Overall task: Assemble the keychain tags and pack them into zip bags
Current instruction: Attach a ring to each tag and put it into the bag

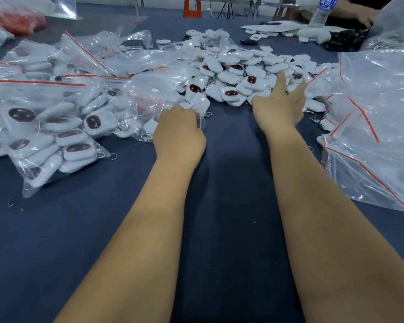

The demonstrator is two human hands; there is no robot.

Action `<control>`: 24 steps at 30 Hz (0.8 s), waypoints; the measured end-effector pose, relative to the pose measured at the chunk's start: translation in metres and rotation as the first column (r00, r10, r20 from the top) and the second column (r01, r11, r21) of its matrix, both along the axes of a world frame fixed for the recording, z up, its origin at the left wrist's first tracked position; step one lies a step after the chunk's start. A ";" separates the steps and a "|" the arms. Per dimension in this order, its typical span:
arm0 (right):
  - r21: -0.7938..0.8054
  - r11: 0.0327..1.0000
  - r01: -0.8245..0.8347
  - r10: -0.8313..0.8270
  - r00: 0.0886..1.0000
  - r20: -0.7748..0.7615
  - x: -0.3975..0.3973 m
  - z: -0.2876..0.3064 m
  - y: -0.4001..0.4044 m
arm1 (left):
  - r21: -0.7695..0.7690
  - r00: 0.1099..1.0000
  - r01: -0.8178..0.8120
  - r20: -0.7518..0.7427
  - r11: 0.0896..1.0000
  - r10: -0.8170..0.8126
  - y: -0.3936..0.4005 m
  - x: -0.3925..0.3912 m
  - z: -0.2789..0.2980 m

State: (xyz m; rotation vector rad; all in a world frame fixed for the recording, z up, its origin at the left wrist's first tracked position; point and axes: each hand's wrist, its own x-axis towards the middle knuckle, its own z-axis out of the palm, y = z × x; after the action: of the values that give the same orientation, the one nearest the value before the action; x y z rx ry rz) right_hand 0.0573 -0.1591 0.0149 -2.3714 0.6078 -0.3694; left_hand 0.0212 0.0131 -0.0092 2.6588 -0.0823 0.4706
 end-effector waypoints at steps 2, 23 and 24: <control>-0.053 0.996 -0.076 0.068 0.987 -0.144 0.003 -0.006 0.001 | -0.020 1.000 0.008 0.004 1.000 -0.008 -0.001 0.001 -0.001; -0.240 0.961 -0.140 0.158 0.986 0.058 -0.052 -0.021 0.016 | -0.232 0.999 0.054 0.020 0.971 -0.050 0.004 -0.006 -0.002; -0.252 0.955 -0.154 0.171 0.984 0.045 -0.052 -0.021 0.017 | -0.236 0.998 0.063 0.020 0.970 -0.060 0.003 -0.007 -0.001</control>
State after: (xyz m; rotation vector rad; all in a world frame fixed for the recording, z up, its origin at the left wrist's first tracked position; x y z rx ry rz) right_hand 0.0055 -0.1424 -0.0063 -2.6142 0.3480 -0.4717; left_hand 0.0140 0.0164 -0.0103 2.4128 -0.1053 0.4482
